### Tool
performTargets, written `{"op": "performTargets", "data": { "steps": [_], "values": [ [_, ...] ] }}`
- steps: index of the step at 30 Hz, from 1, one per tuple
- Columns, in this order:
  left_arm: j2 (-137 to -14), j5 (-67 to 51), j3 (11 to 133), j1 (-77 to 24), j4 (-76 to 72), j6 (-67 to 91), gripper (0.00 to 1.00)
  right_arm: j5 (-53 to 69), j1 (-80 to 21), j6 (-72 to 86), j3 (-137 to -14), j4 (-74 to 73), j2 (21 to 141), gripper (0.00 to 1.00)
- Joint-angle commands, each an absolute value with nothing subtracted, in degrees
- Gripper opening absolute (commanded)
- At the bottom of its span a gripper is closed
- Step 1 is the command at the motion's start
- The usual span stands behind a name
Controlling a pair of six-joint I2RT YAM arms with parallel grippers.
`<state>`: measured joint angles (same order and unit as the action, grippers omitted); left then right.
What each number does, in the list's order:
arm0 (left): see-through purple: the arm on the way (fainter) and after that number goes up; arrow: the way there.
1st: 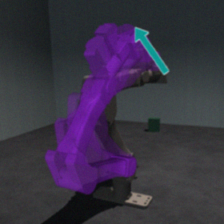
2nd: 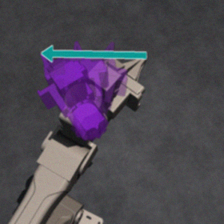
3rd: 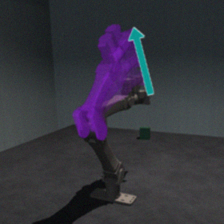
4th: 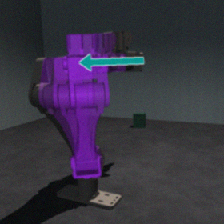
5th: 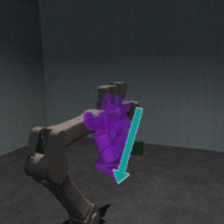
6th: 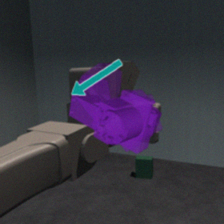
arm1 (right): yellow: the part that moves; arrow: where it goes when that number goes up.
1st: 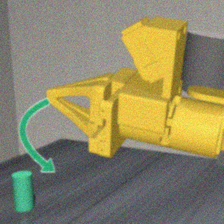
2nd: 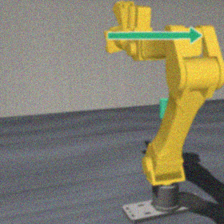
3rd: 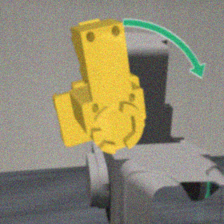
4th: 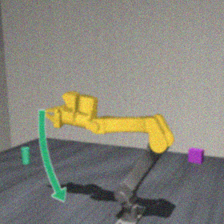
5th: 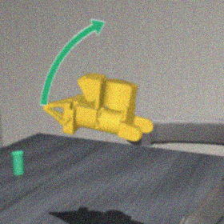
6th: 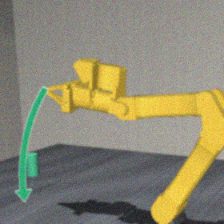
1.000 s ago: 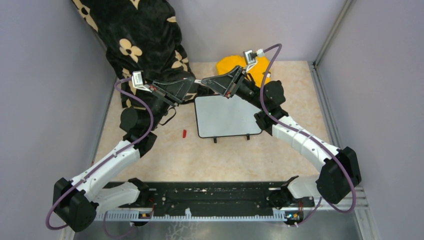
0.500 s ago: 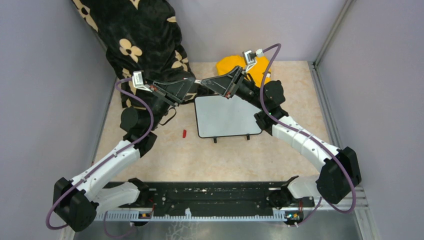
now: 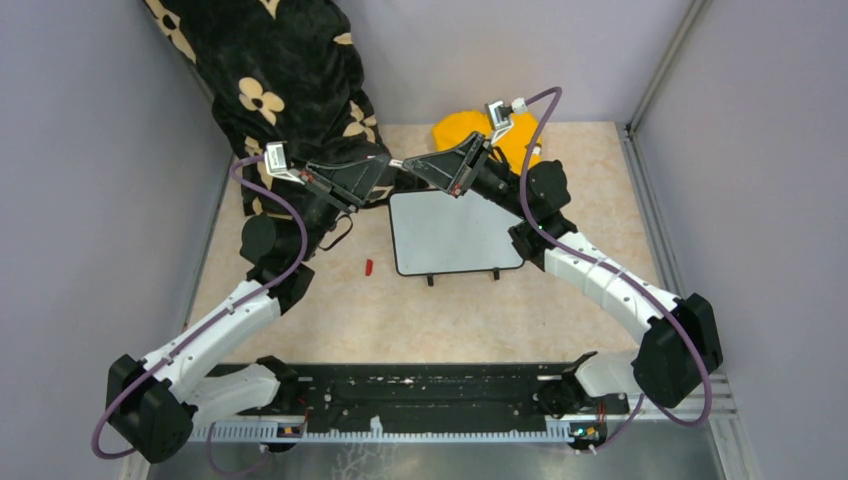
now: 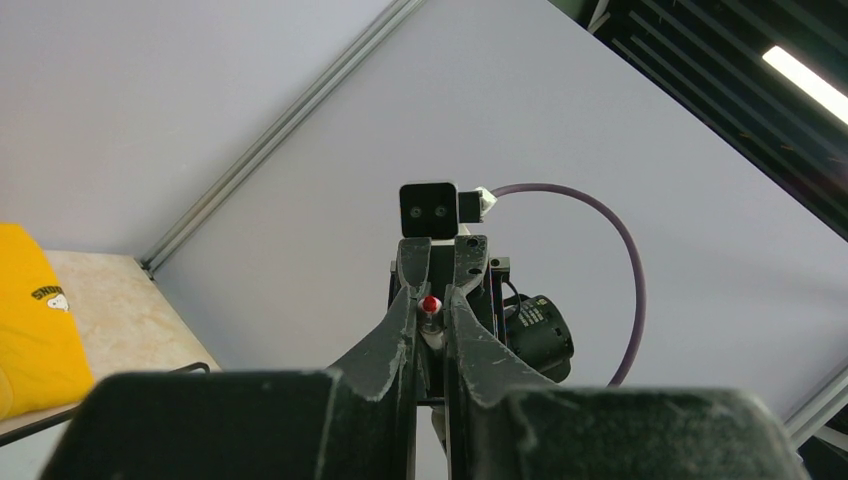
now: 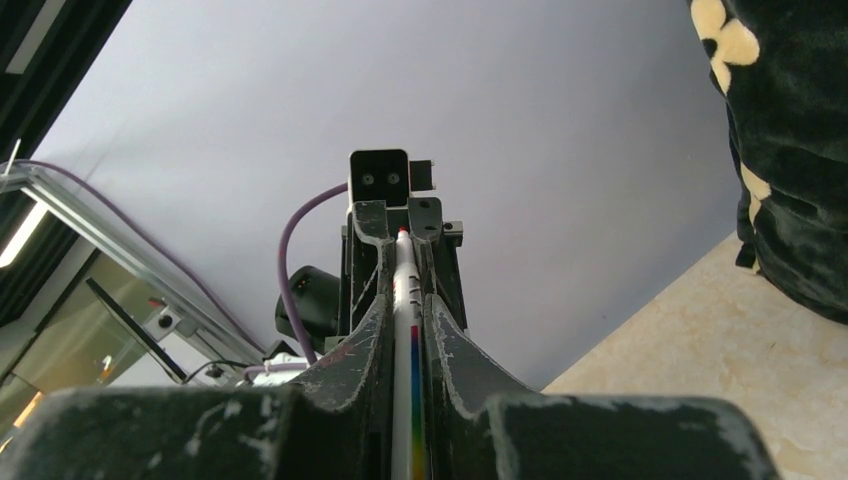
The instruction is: Write a sentence on the whiteboard
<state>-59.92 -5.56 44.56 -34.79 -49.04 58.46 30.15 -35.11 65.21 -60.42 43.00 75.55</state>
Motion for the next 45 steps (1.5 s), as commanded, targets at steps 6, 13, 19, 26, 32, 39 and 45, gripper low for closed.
{"op": "performTargets", "data": {
  "steps": [6, 13, 19, 26, 32, 39, 45],
  "values": [
    [-58.93, -5.12, 43.33, -35.07, -47.58, 55.52, 0.49, 30.62, -34.91, 61.98, -61.53, 42.10, 72.22, 0.00],
    [-51.90, 1.42, 40.23, -34.94, -38.04, 48.83, 0.98, 23.91, -34.75, 44.44, -62.83, 20.93, 64.24, 0.00],
    [-44.60, 8.99, 40.76, -34.92, -21.22, 36.62, 0.99, 4.79, -40.96, 23.52, -68.18, -2.86, 57.97, 0.00],
    [-46.05, 17.07, 47.33, -34.95, -1.45, 23.69, 0.99, -25.20, -49.22, 12.47, -72.78, -19.96, 60.58, 0.00],
    [-47.83, 20.92, 48.26, -34.90, 2.86, 19.84, 0.99, -31.46, -49.31, 11.22, -71.59, -24.03, 62.75, 0.00],
    [-52.83, 20.82, 49.11, -34.96, -2.64, 19.21, 0.99, -31.90, -49.26, 11.09, -66.56, -21.04, 60.67, 0.00],
    [-64.05, 22.86, 59.15, -35.04, 11.78, 28.94, 0.99, -33.15, -49.28, 15.33, -64.31, -18.78, 60.11, 0.00]
  ]
}}
